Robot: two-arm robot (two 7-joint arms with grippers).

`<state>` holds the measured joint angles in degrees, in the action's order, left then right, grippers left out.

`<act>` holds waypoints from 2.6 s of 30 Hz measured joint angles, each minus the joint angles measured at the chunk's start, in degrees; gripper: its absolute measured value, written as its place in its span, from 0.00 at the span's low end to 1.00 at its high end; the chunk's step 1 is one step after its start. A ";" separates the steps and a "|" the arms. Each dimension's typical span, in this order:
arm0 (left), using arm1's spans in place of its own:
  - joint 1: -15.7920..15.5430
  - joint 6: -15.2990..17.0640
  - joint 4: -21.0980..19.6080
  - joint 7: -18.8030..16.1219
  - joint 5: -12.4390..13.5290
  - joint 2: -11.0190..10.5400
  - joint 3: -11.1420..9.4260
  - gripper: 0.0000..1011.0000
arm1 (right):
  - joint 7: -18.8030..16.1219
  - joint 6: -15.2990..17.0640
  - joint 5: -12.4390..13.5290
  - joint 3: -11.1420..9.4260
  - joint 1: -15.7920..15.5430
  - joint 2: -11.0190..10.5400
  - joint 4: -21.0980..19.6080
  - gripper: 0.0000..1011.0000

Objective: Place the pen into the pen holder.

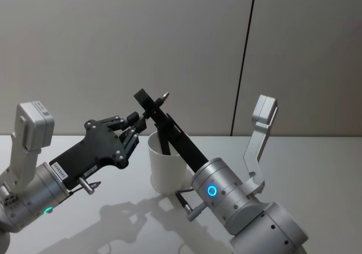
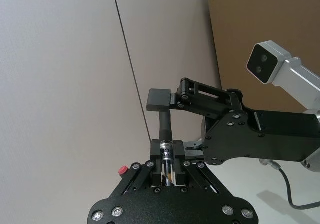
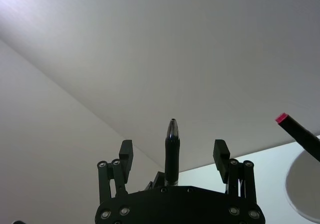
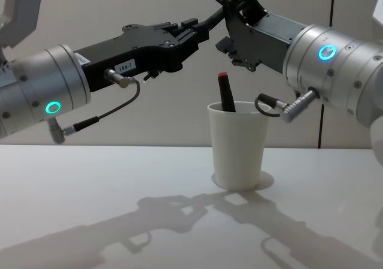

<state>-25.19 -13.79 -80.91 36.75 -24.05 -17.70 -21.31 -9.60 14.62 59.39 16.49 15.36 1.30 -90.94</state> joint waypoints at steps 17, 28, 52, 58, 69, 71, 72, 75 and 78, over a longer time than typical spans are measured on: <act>0.00 0.00 0.00 0.00 0.00 -0.01 0.00 0.14 | 0.31 -1.10 -0.10 0.99 0.97 0.06 1.20 0.92; 0.00 0.00 0.00 0.00 0.00 -0.01 0.00 0.14 | 0.39 -1.38 -0.21 1.26 1.22 0.01 1.48 0.61; 0.00 0.01 0.01 0.00 0.01 -0.01 -0.01 0.14 | 0.39 -1.53 -0.32 1.39 1.35 0.00 1.63 0.13; 0.00 0.01 0.01 0.00 0.00 -0.01 0.00 0.14 | 0.39 -1.53 -0.32 1.39 1.35 0.00 1.65 0.13; 0.00 0.00 -0.01 -0.02 -0.03 -0.01 0.02 0.37 | 0.47 -1.53 -0.34 1.39 1.35 -0.01 1.68 0.13; 0.00 0.00 -0.01 -0.02 -0.03 -0.01 0.02 0.45 | 0.47 -1.55 -0.34 1.39 1.35 -0.02 1.67 0.13; 0.00 0.00 -0.01 -0.02 -0.03 -0.01 0.01 0.47 | 0.47 -1.64 -0.34 1.38 1.35 -0.03 1.65 0.13; 0.00 0.00 -0.01 -0.02 -0.03 0.00 0.00 0.55 | 0.35 -2.13 -0.34 1.26 1.35 -0.10 1.50 0.13; 0.00 0.00 -0.01 -0.01 -0.02 -0.01 0.00 0.67 | -0.07 -3.02 -0.33 0.78 1.42 -0.25 1.11 0.13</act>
<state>-25.20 -13.79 -80.92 36.74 -24.07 -17.70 -21.31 -9.67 11.60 59.06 17.27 16.78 1.05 -89.83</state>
